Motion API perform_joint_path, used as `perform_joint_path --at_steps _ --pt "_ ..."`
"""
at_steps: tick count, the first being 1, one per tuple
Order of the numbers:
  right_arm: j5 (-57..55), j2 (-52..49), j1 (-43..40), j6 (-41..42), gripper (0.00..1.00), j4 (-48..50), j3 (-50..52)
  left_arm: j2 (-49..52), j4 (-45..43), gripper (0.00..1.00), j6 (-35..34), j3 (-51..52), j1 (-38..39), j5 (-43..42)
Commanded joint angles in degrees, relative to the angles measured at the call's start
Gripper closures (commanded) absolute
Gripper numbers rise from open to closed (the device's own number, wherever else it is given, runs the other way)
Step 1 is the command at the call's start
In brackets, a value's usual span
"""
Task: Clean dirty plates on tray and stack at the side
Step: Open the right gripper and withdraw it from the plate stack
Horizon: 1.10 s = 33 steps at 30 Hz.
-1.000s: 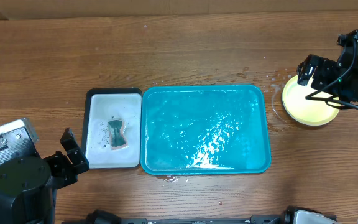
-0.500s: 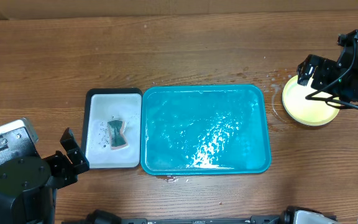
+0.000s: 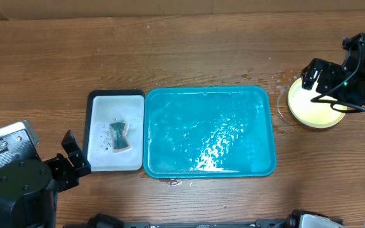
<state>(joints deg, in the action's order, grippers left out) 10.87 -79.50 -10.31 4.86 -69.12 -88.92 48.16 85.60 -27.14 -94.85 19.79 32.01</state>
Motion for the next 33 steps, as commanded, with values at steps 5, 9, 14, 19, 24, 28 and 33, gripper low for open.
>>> perform_joint_path --at_steps 5,9,14,19,24,28,33 --pt "0.7 0.7 0.2 -0.2 0.0 0.2 -1.2 0.2 -0.1 0.0 -1.4 0.3 0.1 1.0" --pt "0.8 0.7 0.2 -0.2 0.0 0.4 -1.2 0.2 -0.1 0.0 -1.4 0.3 0.1 1.0" --pt "2.4 0.6 0.2 -0.3 0.0 0.8 -1.1 0.2 -0.1 0.0 -1.4 0.3 0.1 1.0" --pt "3.8 1.0 0.9 -0.4 0.0 2.4 -1.0 0.2 -0.1 0.0 -1.4 0.3 0.1 1.0" --pt "3.8 5.0 4.2 -0.5 0.0 9.0 -1.0 0.2 -0.1 0.0 -1.4 0.3 0.1 1.0" --pt "3.8 11.8 9.2 -0.4 0.0 20.7 3.4 0.2 -0.1 0.0 -1.4 0.3 0.1 1.0" --pt "3.8 22.0 13.3 -0.4 0.0 33.7 16.6 0.2 -0.1 0.0 -1.4 0.3 0.1 1.0"
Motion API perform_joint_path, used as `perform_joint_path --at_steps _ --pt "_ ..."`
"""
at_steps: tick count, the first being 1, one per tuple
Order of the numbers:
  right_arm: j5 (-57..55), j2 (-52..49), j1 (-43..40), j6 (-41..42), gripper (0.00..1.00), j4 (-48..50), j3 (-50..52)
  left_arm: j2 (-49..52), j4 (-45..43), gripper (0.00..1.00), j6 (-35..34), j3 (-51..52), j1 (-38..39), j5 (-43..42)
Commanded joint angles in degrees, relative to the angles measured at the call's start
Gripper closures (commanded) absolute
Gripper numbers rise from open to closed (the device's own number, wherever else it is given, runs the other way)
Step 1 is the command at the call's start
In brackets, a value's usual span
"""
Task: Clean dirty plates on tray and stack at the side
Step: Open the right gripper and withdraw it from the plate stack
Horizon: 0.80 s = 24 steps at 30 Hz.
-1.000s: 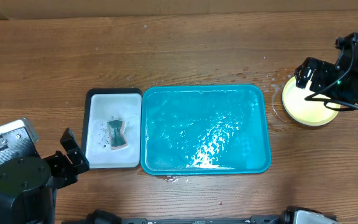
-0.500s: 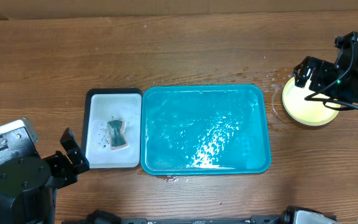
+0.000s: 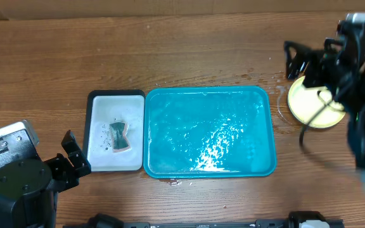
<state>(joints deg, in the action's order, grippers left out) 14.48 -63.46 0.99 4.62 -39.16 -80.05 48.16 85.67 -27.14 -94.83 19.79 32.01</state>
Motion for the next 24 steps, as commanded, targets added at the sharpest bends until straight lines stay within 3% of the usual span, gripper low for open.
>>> perform_joint_path --at_steps 1,12,19,24 --pt "0.2 8.7 2.5 -0.2 0.0 6.2 11.4 0.2 -0.2 0.0 -1.4 0.3 0.1 1.0" --pt "2.6 38.6 4.0 -0.2 0.0 19.1 41.1 0.2 -0.2 0.0 -1.4 0.3 0.1 1.0" --pt "2.8 53.8 4.2 -0.2 0.0 21.6 50.8 0.2 -0.2 0.0 -1.4 0.3 0.1 1.0" --pt "3.7 57.9 4.2 -0.1 0.0 23.9 56.5 0.2 -0.2 0.0 -1.4 0.3 0.1 1.0"
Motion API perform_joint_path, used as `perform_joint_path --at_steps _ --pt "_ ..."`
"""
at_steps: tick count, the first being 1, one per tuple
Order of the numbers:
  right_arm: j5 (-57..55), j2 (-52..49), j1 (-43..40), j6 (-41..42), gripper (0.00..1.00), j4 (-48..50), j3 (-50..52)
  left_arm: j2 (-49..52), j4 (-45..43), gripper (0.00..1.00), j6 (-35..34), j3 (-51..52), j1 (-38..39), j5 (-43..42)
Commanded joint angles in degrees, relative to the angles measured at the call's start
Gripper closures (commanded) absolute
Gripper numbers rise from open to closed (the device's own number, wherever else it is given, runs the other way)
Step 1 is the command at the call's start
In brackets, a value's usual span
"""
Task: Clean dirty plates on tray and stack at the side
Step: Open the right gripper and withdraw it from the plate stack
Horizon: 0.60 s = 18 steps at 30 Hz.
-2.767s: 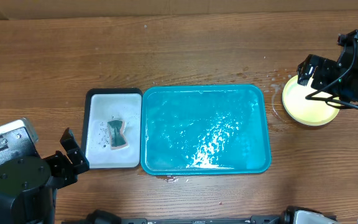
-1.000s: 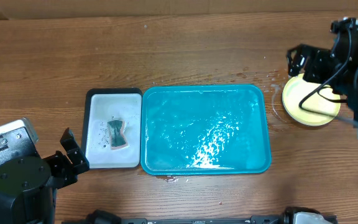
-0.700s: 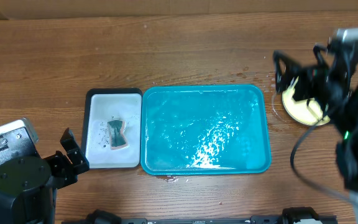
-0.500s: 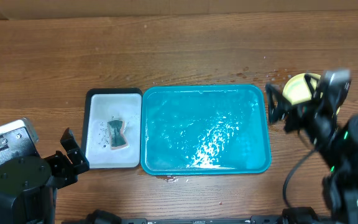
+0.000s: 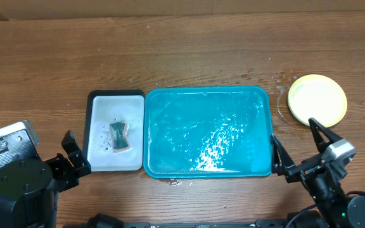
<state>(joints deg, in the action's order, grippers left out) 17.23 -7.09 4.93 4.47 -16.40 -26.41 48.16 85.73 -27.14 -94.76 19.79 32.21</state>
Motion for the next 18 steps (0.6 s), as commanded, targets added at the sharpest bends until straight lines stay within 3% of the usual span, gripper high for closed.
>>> perform_joint_path --at_steps 1,18 --pt "1.1 1.9 0.3 0.2 0.0 2.2 4.2 0.2 -0.2 0.0 -1.4 0.2 0.1 0.8" --pt "1.6 6.9 0.2 0.2 0.0 17.2 20.9 0.2 -0.2 0.0 -1.4 0.2 0.1 0.8"
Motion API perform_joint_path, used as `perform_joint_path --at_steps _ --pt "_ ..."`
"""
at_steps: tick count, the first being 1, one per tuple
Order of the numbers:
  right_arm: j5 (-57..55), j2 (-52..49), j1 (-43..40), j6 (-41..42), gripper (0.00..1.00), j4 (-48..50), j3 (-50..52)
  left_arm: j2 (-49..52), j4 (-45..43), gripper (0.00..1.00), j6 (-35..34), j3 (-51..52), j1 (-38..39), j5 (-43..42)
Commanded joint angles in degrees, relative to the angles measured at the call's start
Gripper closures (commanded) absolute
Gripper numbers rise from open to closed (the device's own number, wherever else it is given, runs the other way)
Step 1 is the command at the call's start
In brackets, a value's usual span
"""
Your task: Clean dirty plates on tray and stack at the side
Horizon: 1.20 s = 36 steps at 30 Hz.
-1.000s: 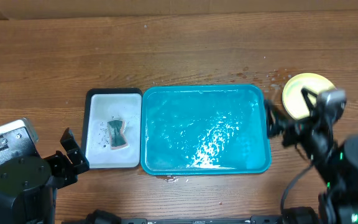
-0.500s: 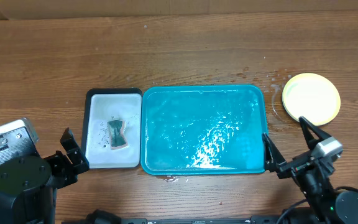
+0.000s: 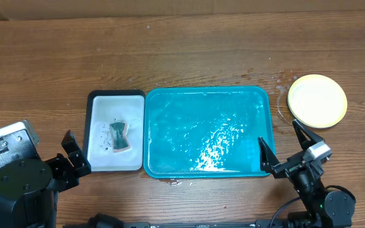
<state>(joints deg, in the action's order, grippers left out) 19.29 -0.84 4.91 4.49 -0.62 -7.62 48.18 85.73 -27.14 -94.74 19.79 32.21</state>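
Observation:
A yellow plate (image 3: pixel 317 101) lies on the table to the right of the blue tray (image 3: pixel 209 131), whose wet floor holds no plates. My right gripper (image 3: pixel 284 147) stands open at the tray's front right corner, well short of the plate, with nothing between its fingers. My left gripper (image 3: pixel 75 152) is open at the front left, just left of the white basin (image 3: pixel 115 139), which holds a green sponge (image 3: pixel 118 137).
Water drops lie on the wood around the yellow plate and at the tray's front edge. The left arm's black base fills the front left corner.
My right gripper has moved a little further left and toward the front edge, still open. The plate, tray, sponge and left arm are where they were.
My right gripper was over the yellow plate at the table's right side, then just behind and above it. It then stood open near the front edge, the plate left lying bare, and now sits by the tray's front right corner. The left arm never moved.

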Motion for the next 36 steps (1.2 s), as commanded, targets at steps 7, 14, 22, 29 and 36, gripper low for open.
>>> perform_joint_path --at_steps 7,14,22,29,36 --pt "-9.1 0.7 0.2 6.5 0.0 6.3 6.7 0.2 -0.2 0.0 -1.4 0.2 0.1 0.8" --pt "-11.8 0.7 0.2 5.2 0.0 7.1 7.2 0.2 -0.2 0.0 -1.4 0.2 0.1 0.8" --pt "-9.7 0.7 0.2 1.8 0.0 -1.3 7.2 0.2 -0.2 0.0 -1.4 0.2 0.1 0.8" --pt "-8.1 0.7 0.2 -0.5 0.0 -3.2 7.2 0.2 -0.2 0.0 -1.4 0.2 0.1 0.8" --pt "-8.1 0.7 0.2 0.2 0.0 -3.1 7.2 0.2 -0.2 0.0 -1.4 0.2 0.1 0.8"
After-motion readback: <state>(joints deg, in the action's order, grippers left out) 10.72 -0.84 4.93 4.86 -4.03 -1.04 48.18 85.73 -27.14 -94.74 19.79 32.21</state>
